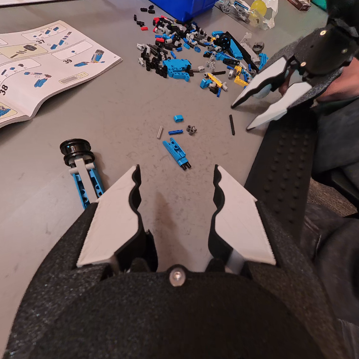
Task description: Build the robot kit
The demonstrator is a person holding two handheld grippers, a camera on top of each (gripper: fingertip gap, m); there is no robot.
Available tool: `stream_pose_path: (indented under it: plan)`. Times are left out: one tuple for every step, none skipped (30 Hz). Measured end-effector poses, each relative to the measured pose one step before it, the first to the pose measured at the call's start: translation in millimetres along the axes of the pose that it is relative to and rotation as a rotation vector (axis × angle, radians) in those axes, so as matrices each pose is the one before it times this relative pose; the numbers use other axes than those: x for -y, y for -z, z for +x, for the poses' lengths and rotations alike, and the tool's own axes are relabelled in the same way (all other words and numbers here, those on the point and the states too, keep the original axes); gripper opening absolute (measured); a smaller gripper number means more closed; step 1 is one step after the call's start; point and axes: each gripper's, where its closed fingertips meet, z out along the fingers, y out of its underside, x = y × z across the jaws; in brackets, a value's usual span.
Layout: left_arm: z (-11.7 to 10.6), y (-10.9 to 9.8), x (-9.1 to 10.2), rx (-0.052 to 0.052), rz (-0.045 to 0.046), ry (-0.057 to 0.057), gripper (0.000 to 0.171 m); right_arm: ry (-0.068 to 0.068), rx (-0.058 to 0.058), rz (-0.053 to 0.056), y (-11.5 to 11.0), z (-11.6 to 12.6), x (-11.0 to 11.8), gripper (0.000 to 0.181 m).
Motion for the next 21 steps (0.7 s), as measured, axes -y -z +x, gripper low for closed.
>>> stream_pose_path:
  plan:
    - [-0.26, 0.08, 0.15, 0.0005, 0.00131, 0.001, 0.075, 0.0285, -0.0393, 0.0233, -1.72, 2.28, 6.64, 0.05]
    - [0.0, 0.3, 0.36, -0.0014, 0.00244, 0.0009, 0.075, 0.0191, 0.002, 0.0183, -1.1, -3.15, 6.41, 0.05]
    - [0.27, 0.22, 0.21, -0.0031, 0.00177, 0.0009, 0.075, 0.01, 0.0259, 0.0114, -0.92, -5.52, 4.57, 0.047]
    - [0.15, 0.05, 0.1, -0.002, 0.00074, 0.001, 0.075, 0.0129, 0.023, -0.0017, -1.15, -4.42, 1.98, 0.044]
    - [0.1, -0.02, -0.05, -0.0015, 0.00004, 0.0006, 0.075, 0.0209, 0.0012, -0.0118, -1.76, -0.78, -0.22, 0.041]
    - [0.26, -0.17, -0.03, -0.0026, -0.00057, 0.0001, 0.075, 0.021, -0.0121, -0.0142, -2.0, 1.18, -1.64, 0.038]
    - [0.17, -0.28, -0.31, -0.0018, -0.00163, 0.0004, 0.075, 0.0126, 0.0069, -0.0041, -2.28, -1.59, -0.4, 0.038]
    - [0.15, -0.36, -0.35, -0.0005, -0.00197, -0.0002, 0.075, 0.0027, 0.018, -0.0006, -2.42, -2.56, 0.29, 0.036]
    - [0.11, -0.24, -0.19, 0.0002, -0.00161, -0.0012, 0.075, -0.0051, 0.0173, -0.0008, -1.59, -1.62, 0.38, 0.033]
    - [0.24, -0.13, -0.16, 0.0002, -0.00119, -0.0017, 0.075, -0.0077, 0.0182, -0.0026, -0.47, -1.12, 0.07, 0.029]
    - [0.21, -0.1, -0.1, 0.0, -0.00059, -0.0017, 0.075, -0.0054, 0.0011, -0.0022, 0.19, 1.32, -0.07, 0.026]
    - [0.2, -0.22, -0.19, 0.0001, -0.00119, -0.0011, 0.075, 0.0014, -0.001, -0.0023, 0.18, 0.78, -0.31, 0.023]
    - [0.02, -0.2, -0.33, 0.0004, -0.00186, -0.0008, 0.075, 0.0049, 0.0107, -0.0059, 0.4, -1.64, -0.67, 0.01]
    - [-0.06, -0.09, -0.24, 0.0009, -0.00156, -0.0005, 0.075, 0.007, 0.0221, -0.0104, 0.5, -3.58, -1.19, 0.004]
    - [0.02, -0.02, -0.04, 0.0006, -0.00014, -0.0004, 0.075, 0.0011, -0.0025, -0.0071, 0.74, 0.0, -0.85, 0.004]
    - [0.01, 0.09, 0.23, 0.0004, 0.00086, -0.0008, 0.075, 0.0088, -0.0089, -0.0063, 1.01, 0.89, -0.86, 0.004]
    - [-0.04, 0.07, 0.0, 0.0002, 0.0006, -0.0004, 0.075, 0.0084, -0.019, -0.0097, 1.69, 2.62, -1.52, 0.004]
    - [0.14, 0.01, -0.03, -0.0007, -0.00021, 0.0006, 0.075, 0.0079, -0.025, -0.0067, 3.55, 4.0, -1.32, 0.004]
    - [0.05, -0.16, -0.2, -0.0005, -0.00086, 0.0007, 0.075, 0.0011, -0.0281, 0.0098, 6.51, 5.72, 0.72, 0.004]
    - [-0.21, 0.0, -0.18, 0.0013, -0.00074, 0.0, 0.075, -0.0094, -0.0391, 0.0197, 9.6, 9.53, 1.29, 0.004]
    - [-0.03, 0.13, 0.17, 0.0013, 0.0008, -0.0007, 0.075, -0.0208, -0.0562, 0.0216, 11.77, 15.04, 0.86, 0.004]
